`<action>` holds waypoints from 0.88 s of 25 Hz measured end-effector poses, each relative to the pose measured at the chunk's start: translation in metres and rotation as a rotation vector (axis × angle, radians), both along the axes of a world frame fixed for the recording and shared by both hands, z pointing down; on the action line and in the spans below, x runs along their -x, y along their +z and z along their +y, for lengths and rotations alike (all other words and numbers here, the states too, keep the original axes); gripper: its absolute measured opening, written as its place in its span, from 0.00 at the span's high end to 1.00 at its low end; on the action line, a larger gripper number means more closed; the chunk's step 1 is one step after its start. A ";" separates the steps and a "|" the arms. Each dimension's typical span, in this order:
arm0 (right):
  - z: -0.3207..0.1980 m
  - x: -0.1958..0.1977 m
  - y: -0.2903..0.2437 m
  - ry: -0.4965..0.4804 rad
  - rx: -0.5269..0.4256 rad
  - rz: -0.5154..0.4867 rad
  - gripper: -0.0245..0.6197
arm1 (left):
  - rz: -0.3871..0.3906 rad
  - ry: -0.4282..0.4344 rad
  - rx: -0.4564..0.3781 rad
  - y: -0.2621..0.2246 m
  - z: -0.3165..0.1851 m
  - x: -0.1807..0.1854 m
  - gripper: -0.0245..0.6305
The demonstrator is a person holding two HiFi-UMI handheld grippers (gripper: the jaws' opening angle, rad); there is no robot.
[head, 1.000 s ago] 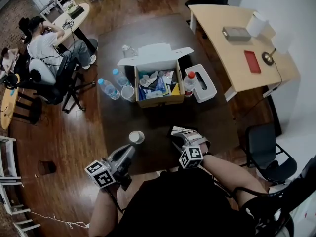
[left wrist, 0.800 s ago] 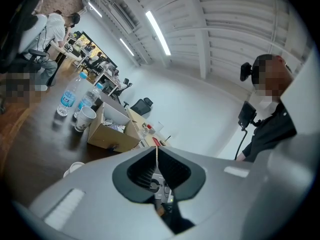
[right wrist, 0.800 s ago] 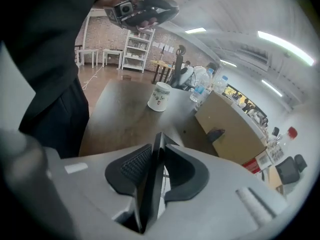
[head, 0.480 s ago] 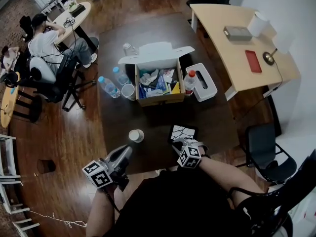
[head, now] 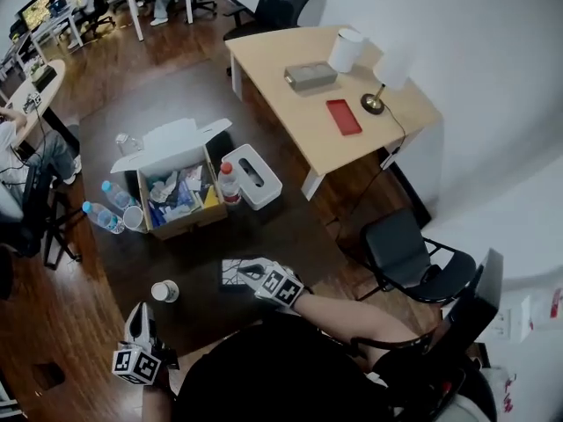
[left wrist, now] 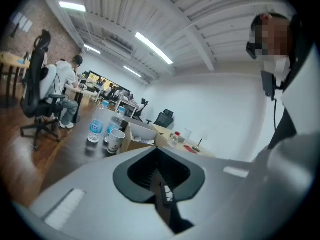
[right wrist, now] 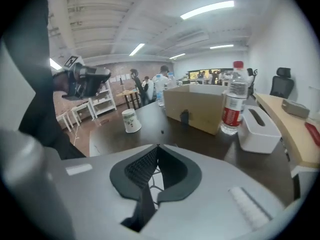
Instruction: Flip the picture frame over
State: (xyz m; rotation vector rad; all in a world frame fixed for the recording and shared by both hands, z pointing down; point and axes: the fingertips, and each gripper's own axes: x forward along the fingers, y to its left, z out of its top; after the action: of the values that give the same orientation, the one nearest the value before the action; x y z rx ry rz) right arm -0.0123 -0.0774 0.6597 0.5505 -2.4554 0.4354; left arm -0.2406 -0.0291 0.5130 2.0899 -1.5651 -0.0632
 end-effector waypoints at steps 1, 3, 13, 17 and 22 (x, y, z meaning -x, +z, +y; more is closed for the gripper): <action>-0.005 -0.007 -0.002 0.035 0.004 -0.008 0.96 | -0.062 0.001 0.009 0.007 0.001 -0.001 0.96; -0.011 -0.018 -0.003 0.093 0.009 -0.014 0.96 | -0.160 0.017 0.022 0.018 0.003 -0.004 0.96; -0.016 -0.045 0.004 0.189 0.009 0.020 0.96 | -0.194 0.098 0.040 0.029 0.004 -0.028 0.96; -0.014 -0.041 0.006 0.174 0.014 0.013 0.96 | -0.204 0.102 0.030 0.024 0.002 -0.030 0.96; -0.014 -0.039 0.007 0.163 0.013 0.011 0.96 | -0.205 0.104 0.028 0.021 0.005 -0.033 0.96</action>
State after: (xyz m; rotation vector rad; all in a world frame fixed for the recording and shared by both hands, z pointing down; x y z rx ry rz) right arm 0.0262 -0.0910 0.6667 0.7490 -2.4051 0.5124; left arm -0.2073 -0.0246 0.5339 2.2089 -1.5589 0.2148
